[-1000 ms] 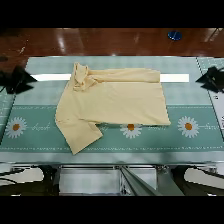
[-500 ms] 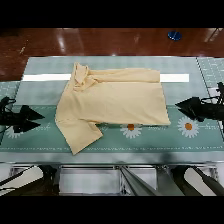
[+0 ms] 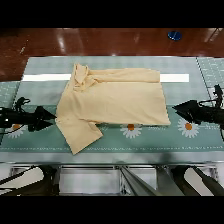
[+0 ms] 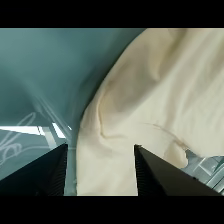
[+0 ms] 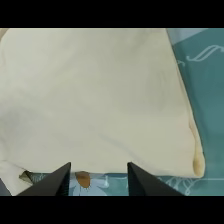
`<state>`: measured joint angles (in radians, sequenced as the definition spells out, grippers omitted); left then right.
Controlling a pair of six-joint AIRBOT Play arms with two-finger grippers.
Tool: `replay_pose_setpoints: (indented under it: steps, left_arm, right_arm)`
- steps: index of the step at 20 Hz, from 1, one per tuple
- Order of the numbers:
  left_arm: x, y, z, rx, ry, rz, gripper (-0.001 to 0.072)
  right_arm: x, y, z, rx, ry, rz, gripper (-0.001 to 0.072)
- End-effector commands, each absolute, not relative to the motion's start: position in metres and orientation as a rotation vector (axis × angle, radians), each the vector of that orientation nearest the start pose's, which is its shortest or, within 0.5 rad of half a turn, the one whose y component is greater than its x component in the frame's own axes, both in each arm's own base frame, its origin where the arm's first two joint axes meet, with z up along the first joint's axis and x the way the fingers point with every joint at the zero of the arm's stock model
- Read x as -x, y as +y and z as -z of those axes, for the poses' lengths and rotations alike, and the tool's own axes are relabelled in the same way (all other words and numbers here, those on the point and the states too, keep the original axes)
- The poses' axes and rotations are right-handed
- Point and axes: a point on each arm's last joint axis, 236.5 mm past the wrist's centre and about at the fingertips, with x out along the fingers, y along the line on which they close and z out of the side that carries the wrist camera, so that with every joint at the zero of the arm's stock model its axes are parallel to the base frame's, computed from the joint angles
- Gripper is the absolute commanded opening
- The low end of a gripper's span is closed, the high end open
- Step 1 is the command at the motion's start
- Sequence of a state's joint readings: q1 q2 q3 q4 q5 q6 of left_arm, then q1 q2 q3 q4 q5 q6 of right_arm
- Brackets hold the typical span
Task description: Fold the shirts.
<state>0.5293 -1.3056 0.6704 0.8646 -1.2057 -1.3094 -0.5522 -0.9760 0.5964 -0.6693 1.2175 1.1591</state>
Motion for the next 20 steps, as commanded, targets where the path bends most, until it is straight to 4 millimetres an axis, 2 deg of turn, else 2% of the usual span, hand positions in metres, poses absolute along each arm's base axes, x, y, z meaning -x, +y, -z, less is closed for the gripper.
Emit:
replay_pose_setpoints:
  steps: [1,4,5,6,7,8,10,12,14,17,20]
  left_arm:
    - [-0.286,-0.021,0.103,0.980,1.455,0.077,0.0508]
    - [-0.281,-0.031,0.117,0.985,1.514,0.090,0.0506]
    - [-0.282,-0.032,0.118,0.985,1.518,0.090,0.0441]
    - [-0.286,-0.031,0.116,0.982,1.510,0.094,0.0232]
    - [-0.290,-0.030,0.112,0.973,1.500,0.105,0.0070]
    - [-0.294,-0.029,0.105,0.956,1.489,0.127,0.0020]
    - [-0.303,-0.028,0.093,0.937,1.476,0.162,0.0020]
    - [-0.310,-0.028,0.082,0.904,1.458,0.200,0.0020]
    - [-0.315,-0.029,0.079,0.891,1.448,0.209,0.0020]
    - [-0.316,-0.033,0.079,0.876,1.449,0.217,0.0020]
    - [-0.316,-0.039,0.079,0.861,1.456,0.231,0.0020]
  right_arm:
    - [-0.294,0.023,0.001,-0.902,1.093,-0.227,0.0408]
    - [-0.295,0.022,0.002,-0.902,1.090,-0.224,0.0408]
    - [-0.295,0.022,0.001,-0.903,1.089,-0.224,0.0408]
    - [-0.295,0.022,0.001,-0.903,1.088,-0.222,0.0408]
    - [-0.296,0.020,0.002,-0.894,1.088,-0.216,0.0408]
    - [-0.295,0.014,0.005,-0.862,1.096,-0.197,0.0408]
    - [-0.280,-0.007,0.026,-0.803,1.181,-0.074,0.0408]
    - [-0.248,-0.025,0.053,-0.776,1.325,0.077,0.0408]
    - [-0.226,-0.019,0.066,-0.799,1.411,0.106,0.0408]
    - [-0.218,0.003,0.074,-0.881,1.429,0.055,0.0408]
    - [-0.210,0.017,0.081,-0.931,1.446,0.030,0.0408]
